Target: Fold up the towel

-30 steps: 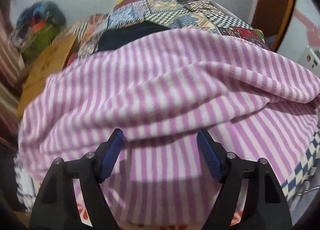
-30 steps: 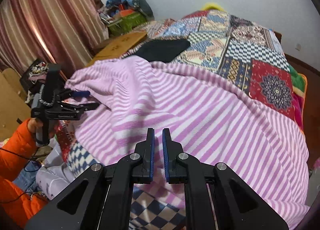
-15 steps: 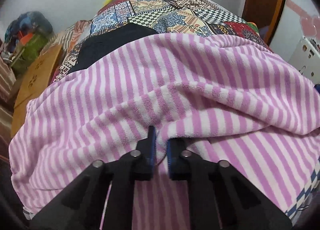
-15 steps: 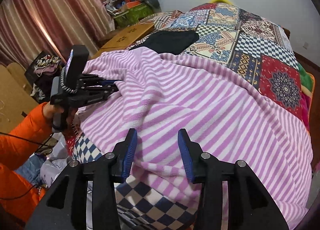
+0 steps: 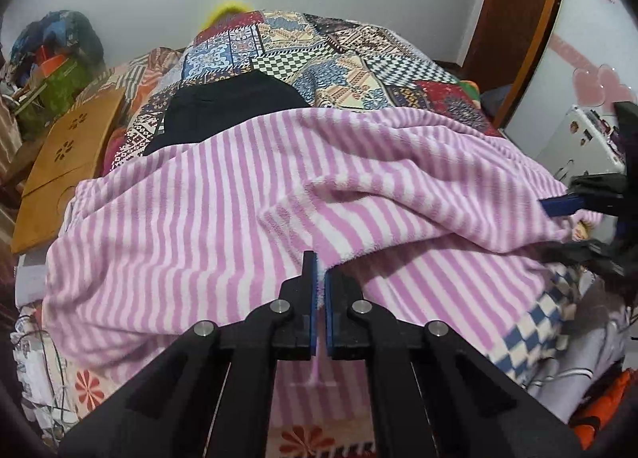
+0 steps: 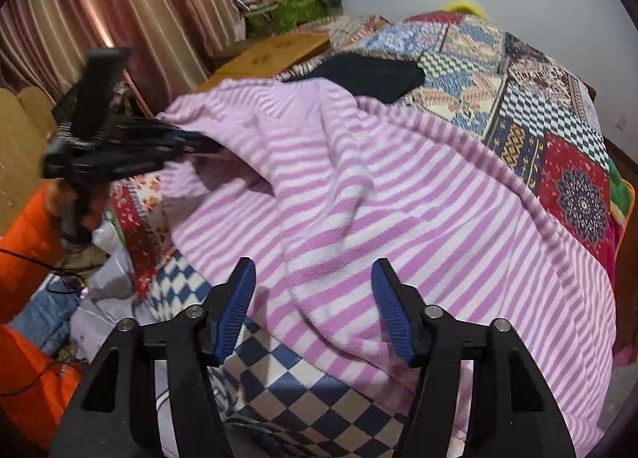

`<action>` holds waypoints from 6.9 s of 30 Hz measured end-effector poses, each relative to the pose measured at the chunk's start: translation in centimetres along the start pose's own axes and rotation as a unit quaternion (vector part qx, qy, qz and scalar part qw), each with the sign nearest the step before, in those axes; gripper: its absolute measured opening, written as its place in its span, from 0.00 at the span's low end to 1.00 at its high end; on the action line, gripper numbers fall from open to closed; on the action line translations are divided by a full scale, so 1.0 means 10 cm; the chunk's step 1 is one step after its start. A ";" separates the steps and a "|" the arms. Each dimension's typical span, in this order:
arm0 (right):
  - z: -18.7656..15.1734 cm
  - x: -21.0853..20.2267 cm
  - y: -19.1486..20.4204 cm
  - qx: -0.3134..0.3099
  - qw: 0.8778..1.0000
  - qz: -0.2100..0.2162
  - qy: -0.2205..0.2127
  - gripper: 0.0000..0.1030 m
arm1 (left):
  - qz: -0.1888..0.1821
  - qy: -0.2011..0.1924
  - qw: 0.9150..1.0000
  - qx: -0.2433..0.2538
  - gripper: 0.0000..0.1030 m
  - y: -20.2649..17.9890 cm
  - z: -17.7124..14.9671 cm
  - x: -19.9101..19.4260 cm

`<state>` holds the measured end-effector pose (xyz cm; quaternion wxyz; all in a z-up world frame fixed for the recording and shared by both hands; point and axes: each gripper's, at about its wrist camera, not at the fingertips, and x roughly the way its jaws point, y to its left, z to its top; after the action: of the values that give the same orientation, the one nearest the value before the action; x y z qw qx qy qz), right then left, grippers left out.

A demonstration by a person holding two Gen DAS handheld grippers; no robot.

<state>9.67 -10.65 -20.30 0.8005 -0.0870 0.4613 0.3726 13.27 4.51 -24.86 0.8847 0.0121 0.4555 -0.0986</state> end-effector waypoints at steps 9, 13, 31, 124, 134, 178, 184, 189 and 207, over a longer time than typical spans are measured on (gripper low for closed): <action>-0.01 -0.17 -0.05 0.011 0.999 -0.002 -0.037 0.08 | -0.019 -0.001 1.000 0.014 0.03 -0.16 -0.18 -0.25; -0.04 -0.23 -0.05 0.017 0.999 0.007 -0.041 0.08 | -0.027 0.006 1.000 0.013 0.03 -0.23 -0.28 -0.32; -0.23 -0.25 -0.10 0.057 0.998 0.030 -0.018 0.28 | -0.030 0.022 0.999 -0.039 0.27 -0.18 -0.44 -0.46; -2.13 -1.55 -2.67 0.420 0.874 -0.203 -0.137 0.24 | -0.108 0.099 0.980 0.132 0.45 -2.32 1.71 1.67; -1.54 -1.48 -2.71 0.337 0.907 -0.206 -0.147 0.39 | -0.167 0.158 0.960 0.161 0.49 -2.79 1.29 1.68; -1.20 -1.29 -3.23 0.323 0.910 -0.201 -0.164 0.10 | -0.137 0.098 0.978 0.127 0.50 -2.54 1.49 1.41; -1.19 -0.90 -3.50 0.342 0.913 -0.201 -0.094 0.15 | -0.112 0.092 0.984 0.099 0.50 -2.21 1.53 1.35; -1.22 -0.74 -3.47 0.349 0.910 -0.221 -0.033 0.29 | -0.110 0.110 0.983 0.101 0.50 -2.11 1.40 1.36; -1.35 -0.70 -2.56 0.278 0.952 -0.124 0.016 0.47 | -0.188 0.164 0.955 0.163 0.51 -2.87 0.78 1.28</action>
<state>15.83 -38.81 -27.48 0.8254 0.0763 0.5449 0.1261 21.48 -26.63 -28.71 0.7494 0.0857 0.5658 -0.3330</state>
